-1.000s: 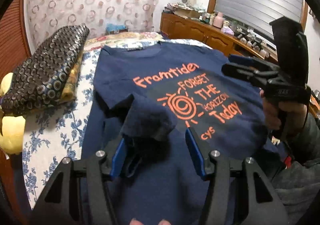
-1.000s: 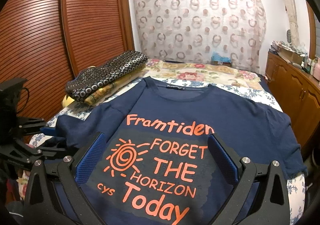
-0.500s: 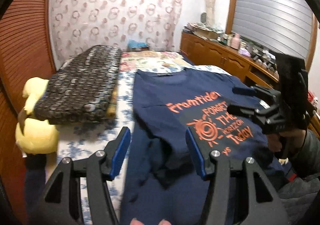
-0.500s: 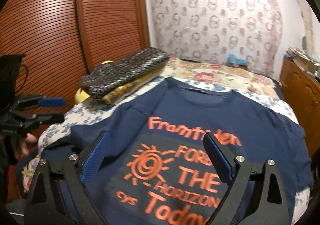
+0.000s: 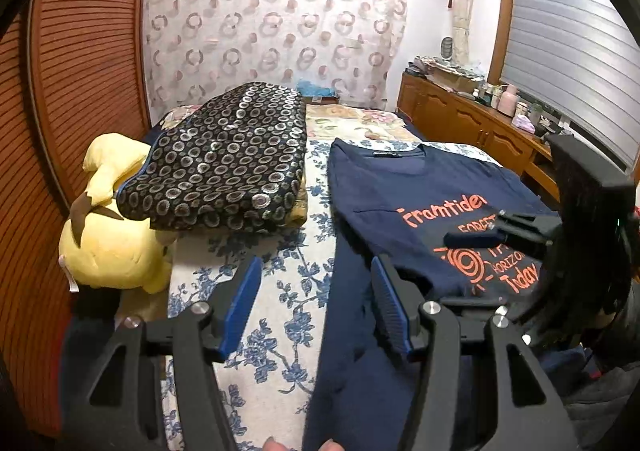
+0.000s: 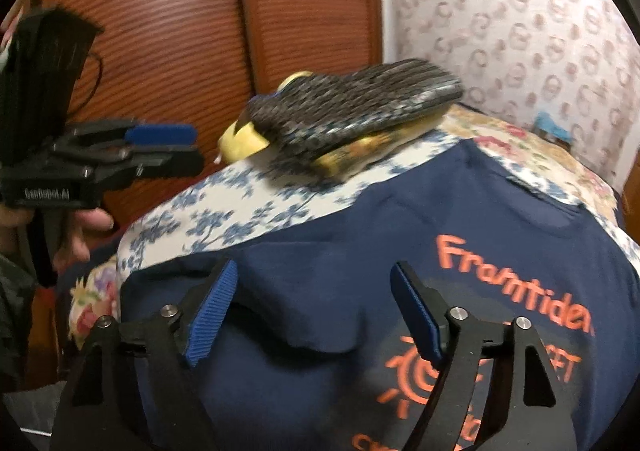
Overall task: Fold small clothes
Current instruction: 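Move the left gripper to the shirt's side edge below the sleeve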
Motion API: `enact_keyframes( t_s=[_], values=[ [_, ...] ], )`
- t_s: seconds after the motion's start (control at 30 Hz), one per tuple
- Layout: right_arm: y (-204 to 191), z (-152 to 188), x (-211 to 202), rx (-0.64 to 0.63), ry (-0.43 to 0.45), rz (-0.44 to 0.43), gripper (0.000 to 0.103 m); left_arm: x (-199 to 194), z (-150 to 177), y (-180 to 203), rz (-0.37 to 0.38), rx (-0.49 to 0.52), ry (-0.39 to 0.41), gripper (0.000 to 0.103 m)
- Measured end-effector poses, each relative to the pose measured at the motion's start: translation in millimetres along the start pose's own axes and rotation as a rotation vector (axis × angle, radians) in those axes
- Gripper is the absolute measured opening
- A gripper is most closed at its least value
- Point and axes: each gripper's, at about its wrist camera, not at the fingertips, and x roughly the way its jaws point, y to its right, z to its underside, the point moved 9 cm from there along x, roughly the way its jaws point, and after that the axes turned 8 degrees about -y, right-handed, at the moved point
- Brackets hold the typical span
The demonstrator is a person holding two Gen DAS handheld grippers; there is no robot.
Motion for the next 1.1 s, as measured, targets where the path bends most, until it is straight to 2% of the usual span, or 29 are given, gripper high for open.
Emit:
enact_keyframes(
  t_s=[0.07, 0.13, 0.2, 0.33, 0.5, 0.7, 0.87, 0.9, 0.97, 1.1],
  values=[
    [-5.1, 1.8, 6.9, -0.037, -0.018, 0.011, 0.057, 2.2, 1.6, -1.6, 0.0, -0.008, -0.003, 0.056],
    [-1.0, 3.6, 9.2, -0.057, -0.024, 0.042, 0.026, 5.0, 3.3, -2.5, 0.001, -0.013, -0.008, 0.056],
    [9.1, 2.0, 4.5, -0.039, -0.006, 0.045, 0.015, 7.0, 4.1, -0.8, 0.001, -0.015, -0.013, 0.056],
    [36.0, -3.9, -19.3, 0.022, 0.058, 0.061, 0.006, 13.4, 5.6, 1.2, 0.005, -0.019, -0.023, 0.056],
    [79.5, -3.7, -51.1, 0.121, 0.106, 0.145, 0.006, 20.4, 4.0, 5.6, 0.011, -0.02, -0.029, 0.057],
    [138.3, 25.0, -74.0, 0.265, 0.096, 0.239, 0.006, 28.8, -0.5, 14.2, 0.021, -0.005, -0.037, 0.057],
    [163.2, 40.0, -82.2, 0.303, 0.082, 0.281, 0.027, 41.7, -9.9, 28.8, 0.029, 0.022, -0.053, 0.057],
    [167.4, 44.4, -84.2, 0.298, 0.072, 0.301, 0.043, 45.0, -11.9, 31.9, 0.029, 0.031, -0.057, 0.057],
    [172.5, 50.0, -86.0, 0.293, 0.066, 0.314, 0.057, 53.5, -17.3, 40.2, 0.031, 0.051, -0.068, 0.057],
    [185.8, 69.8, -87.6, 0.299, 0.028, 0.334, 0.058, 75.2, -27.7, 53.9, 0.031, 0.08, -0.101, 0.057]
  ],
)
